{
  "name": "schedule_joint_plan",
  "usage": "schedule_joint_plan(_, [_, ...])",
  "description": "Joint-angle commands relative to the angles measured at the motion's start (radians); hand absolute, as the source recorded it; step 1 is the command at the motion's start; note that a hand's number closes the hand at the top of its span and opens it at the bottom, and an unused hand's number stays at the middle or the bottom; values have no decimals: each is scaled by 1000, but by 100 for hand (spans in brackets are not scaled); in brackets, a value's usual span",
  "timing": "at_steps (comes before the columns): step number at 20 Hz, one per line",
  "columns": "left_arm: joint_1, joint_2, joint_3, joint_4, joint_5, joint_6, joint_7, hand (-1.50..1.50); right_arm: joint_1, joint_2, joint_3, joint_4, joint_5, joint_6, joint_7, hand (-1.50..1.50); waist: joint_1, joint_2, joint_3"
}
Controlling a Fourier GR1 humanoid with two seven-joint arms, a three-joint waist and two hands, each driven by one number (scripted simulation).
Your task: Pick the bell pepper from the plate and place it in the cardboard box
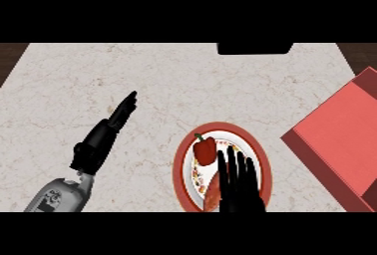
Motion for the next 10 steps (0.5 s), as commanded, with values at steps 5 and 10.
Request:
schedule_joint_plan(5, [-41, -8, 25, 8, 12, -52, 21, 0, -232, 51, 147, 3, -128, 92, 352, -150, 32, 7, 4])
schedule_joint_plan(10, [-22, -24, 42, 35, -18, -62, -7, 0, -325, 53, 159, 81, -187, 75, 455, -150, 28, 5, 4])
